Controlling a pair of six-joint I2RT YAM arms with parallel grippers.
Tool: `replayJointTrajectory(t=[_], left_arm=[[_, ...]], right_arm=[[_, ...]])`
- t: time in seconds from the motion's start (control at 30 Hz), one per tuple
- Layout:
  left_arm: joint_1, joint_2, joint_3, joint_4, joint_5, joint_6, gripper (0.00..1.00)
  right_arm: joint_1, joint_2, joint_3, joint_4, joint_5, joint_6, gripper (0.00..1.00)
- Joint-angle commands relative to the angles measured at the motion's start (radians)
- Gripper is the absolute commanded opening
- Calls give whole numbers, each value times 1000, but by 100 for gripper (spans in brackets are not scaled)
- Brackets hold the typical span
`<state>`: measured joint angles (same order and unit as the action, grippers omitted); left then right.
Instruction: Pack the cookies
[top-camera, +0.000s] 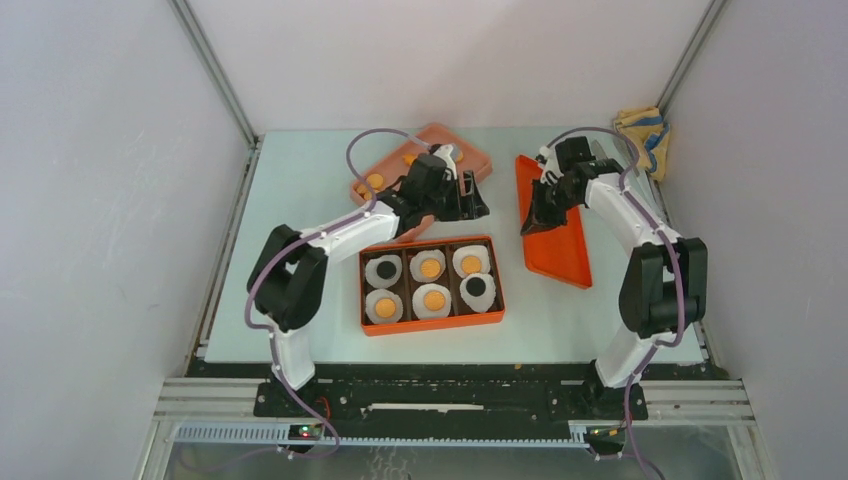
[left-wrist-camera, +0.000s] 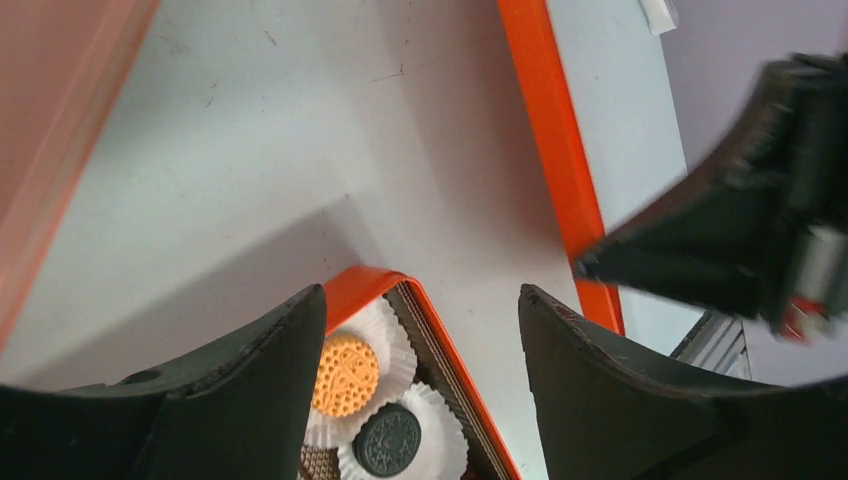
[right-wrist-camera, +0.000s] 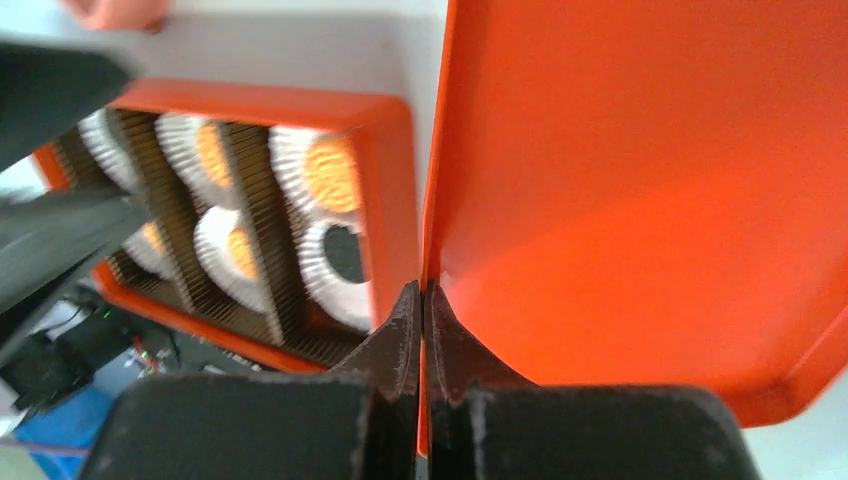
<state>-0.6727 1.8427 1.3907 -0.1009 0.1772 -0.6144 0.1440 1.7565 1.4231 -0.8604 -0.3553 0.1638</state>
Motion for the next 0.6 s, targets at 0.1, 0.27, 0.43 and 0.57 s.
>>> replayJointTrajectory(t=[0.1,0.27,0.43,0.57], left_arm=[[-10,103,124,119,136,-43,77],[-10,95,115,165,166,-64,78],[-10,66,86,172,167,-64,78],[-9,72,62,185,172,-75,78]], right_arm=[[68,-92,-2,44,-227,-3,1],[123,-81,-42,77,-242,0,1],[179,-73,-52,92,-233,4,1],[204,-98,-51,106,-226,20,2]])
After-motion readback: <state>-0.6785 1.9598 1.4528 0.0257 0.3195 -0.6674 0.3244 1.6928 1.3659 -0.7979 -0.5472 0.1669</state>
